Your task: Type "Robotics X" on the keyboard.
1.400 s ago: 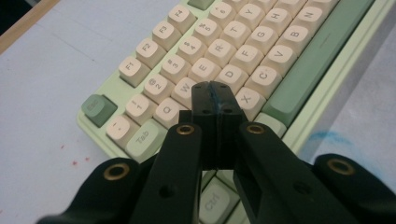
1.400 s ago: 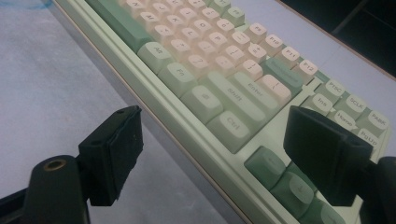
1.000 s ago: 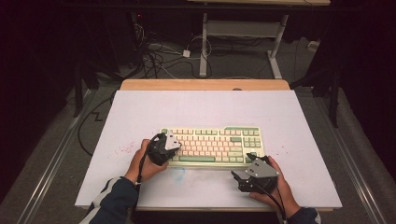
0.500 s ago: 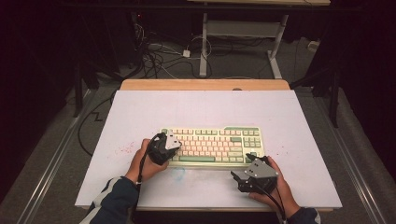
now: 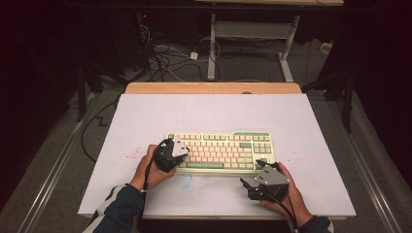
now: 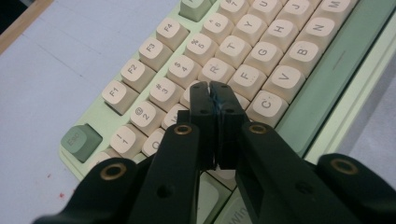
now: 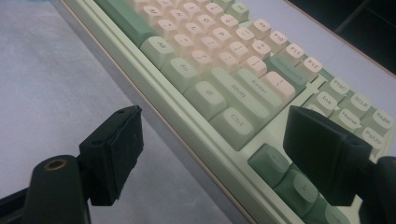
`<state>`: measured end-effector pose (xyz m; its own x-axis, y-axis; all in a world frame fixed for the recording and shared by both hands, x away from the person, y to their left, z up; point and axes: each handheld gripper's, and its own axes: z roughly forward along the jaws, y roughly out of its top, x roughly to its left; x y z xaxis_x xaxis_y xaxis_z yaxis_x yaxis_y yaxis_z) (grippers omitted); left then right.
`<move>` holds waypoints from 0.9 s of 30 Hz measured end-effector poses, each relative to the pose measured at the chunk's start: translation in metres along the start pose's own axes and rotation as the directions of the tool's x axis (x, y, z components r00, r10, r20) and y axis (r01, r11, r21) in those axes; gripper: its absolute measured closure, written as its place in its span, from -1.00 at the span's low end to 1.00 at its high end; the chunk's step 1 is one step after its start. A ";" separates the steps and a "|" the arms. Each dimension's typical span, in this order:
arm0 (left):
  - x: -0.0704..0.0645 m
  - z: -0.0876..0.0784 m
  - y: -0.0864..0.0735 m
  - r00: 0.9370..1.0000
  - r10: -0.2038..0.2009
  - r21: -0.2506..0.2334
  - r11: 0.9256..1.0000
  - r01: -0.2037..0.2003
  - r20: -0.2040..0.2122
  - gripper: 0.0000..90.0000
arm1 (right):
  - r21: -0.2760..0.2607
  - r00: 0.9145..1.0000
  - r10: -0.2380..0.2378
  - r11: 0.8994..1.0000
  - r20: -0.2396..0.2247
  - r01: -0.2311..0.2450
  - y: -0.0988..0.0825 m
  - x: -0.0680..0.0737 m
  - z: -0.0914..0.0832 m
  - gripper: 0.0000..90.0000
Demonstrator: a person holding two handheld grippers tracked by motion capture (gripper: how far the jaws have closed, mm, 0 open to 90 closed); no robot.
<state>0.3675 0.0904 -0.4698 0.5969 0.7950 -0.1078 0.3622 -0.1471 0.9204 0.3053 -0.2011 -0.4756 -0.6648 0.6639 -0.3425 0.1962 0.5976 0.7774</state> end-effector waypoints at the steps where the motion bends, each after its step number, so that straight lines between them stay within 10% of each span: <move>1: 0.000 -0.001 0.000 1.000 0.001 -0.004 1.000 -0.001 0.000 0.88 | -0.001 1.000 0.000 1.000 0.000 0.000 0.000 0.000 0.000 -0.54; 20: -0.001 -0.019 0.000 1.000 0.021 -0.133 0.991 -0.024 -0.018 -0.39 | -0.004 1.000 0.006 1.000 0.008 -0.006 0.000 -0.003 -0.002 -0.54; 27: 0.001 -0.032 -0.004 0.999 0.027 -0.178 0.983 -0.033 -0.036 -0.52 | -0.005 1.000 0.009 1.000 0.009 -0.008 0.000 -0.004 -0.002 -0.54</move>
<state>0.3441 0.1103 -0.4615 0.5803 0.8114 -0.0690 0.2086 -0.0662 0.9758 0.3060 -0.2047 -0.4733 -0.6563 0.6732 -0.3408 0.1983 0.5897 0.7829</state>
